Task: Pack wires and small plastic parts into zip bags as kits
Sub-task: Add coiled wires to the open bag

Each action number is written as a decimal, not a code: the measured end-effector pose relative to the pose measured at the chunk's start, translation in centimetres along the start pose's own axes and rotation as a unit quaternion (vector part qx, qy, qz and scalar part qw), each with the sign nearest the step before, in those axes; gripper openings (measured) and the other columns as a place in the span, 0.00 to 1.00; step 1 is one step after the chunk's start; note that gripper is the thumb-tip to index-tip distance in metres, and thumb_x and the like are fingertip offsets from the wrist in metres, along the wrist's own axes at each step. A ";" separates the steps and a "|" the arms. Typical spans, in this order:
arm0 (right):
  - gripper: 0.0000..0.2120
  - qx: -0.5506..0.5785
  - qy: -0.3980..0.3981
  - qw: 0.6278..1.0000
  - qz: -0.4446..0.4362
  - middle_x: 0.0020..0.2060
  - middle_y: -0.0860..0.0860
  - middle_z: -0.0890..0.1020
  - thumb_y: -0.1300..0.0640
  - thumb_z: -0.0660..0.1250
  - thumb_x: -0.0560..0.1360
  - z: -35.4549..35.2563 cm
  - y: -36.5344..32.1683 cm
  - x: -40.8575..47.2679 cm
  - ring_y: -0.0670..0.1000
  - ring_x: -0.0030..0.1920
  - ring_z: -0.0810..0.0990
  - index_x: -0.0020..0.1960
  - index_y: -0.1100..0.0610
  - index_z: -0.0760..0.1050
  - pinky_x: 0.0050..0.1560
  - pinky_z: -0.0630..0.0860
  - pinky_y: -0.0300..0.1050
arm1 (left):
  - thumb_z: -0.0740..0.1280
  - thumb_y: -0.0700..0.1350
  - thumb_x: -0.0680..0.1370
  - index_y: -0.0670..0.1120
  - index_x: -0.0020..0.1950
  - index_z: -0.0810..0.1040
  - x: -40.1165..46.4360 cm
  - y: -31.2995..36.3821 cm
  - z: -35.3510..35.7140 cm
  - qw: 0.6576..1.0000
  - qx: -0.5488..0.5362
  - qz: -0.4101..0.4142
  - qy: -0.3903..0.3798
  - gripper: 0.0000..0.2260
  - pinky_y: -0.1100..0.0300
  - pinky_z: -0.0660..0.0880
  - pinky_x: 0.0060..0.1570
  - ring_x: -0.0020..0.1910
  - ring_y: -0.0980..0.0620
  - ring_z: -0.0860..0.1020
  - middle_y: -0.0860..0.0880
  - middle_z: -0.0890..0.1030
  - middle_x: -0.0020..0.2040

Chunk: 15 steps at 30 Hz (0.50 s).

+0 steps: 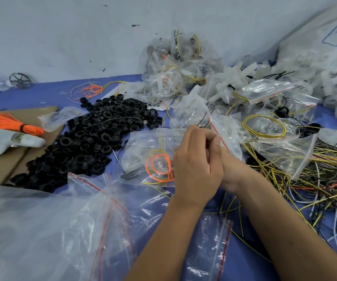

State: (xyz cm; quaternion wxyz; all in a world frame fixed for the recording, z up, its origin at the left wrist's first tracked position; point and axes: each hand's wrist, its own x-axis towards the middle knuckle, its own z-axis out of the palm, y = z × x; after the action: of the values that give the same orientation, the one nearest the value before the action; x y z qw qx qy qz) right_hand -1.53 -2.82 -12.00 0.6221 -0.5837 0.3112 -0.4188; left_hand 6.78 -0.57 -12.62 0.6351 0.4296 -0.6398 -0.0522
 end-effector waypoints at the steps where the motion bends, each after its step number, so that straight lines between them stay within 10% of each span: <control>1: 0.15 0.045 -0.012 0.999 0.026 0.29 0.41 0.79 0.64 0.59 0.78 -0.1 -0.1 0.0 0.39 0.33 0.78 0.38 0.52 0.79 0.33 0.75 0.32 | 0.66 0.36 0.80 0.40 0.46 0.75 0.0 0.0 0.0 1.000 -0.004 0.005 0.006 0.03 0.70 0.67 0.46 0.42 0.54 0.72 0.48 0.76 0.43; 4: 0.28 0.187 -0.029 0.979 0.081 0.30 0.44 0.81 0.55 0.53 0.85 0.1 -0.5 0.2 0.40 0.33 0.82 0.33 0.48 0.83 0.34 0.78 0.33 | 0.66 0.36 0.80 0.39 0.46 0.75 0.0 0.1 0.0 1.000 -0.009 0.013 0.014 0.03 0.72 0.65 0.49 0.43 0.57 0.69 0.49 0.74 0.43; 10: 0.20 0.184 0.049 0.975 0.115 0.38 0.53 0.79 0.36 0.63 0.73 0.1 -0.5 0.9 0.52 0.42 0.78 0.42 0.53 0.81 0.49 0.75 0.50 | 0.66 0.37 0.80 0.40 0.46 0.75 0.0 -0.1 0.1 1.000 0.001 -0.009 0.019 0.04 0.69 0.66 0.45 0.41 0.52 0.72 0.47 0.76 0.42; 13: 0.23 0.120 0.083 0.981 0.128 0.30 0.53 0.77 0.38 0.57 0.82 -0.2 -0.5 1.2 0.51 0.30 0.76 0.39 0.52 0.78 0.30 0.72 0.45 | 0.64 0.42 0.82 0.43 0.47 0.75 0.0 -0.4 -0.1 0.999 0.000 -0.039 0.028 0.05 0.62 0.70 0.42 0.40 0.52 0.74 0.51 0.77 0.41; 15: 0.20 0.073 0.131 0.984 0.099 0.37 0.65 0.77 0.47 0.58 0.84 -0.4 -0.5 1.4 0.55 0.36 0.80 0.48 0.63 0.75 0.36 0.77 0.48 | 0.62 0.44 0.82 0.46 0.46 0.73 0.2 -0.8 -0.1 0.996 -0.005 -0.077 0.054 0.06 0.62 0.69 0.40 0.37 0.54 0.73 0.53 0.76 0.39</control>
State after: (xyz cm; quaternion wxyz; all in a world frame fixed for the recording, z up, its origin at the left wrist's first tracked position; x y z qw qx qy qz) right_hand -1.32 -4.25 -11.43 0.6555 -0.4432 0.4146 -0.4495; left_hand 7.29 -1.17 -12.95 0.6651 0.4765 -0.5692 -0.0810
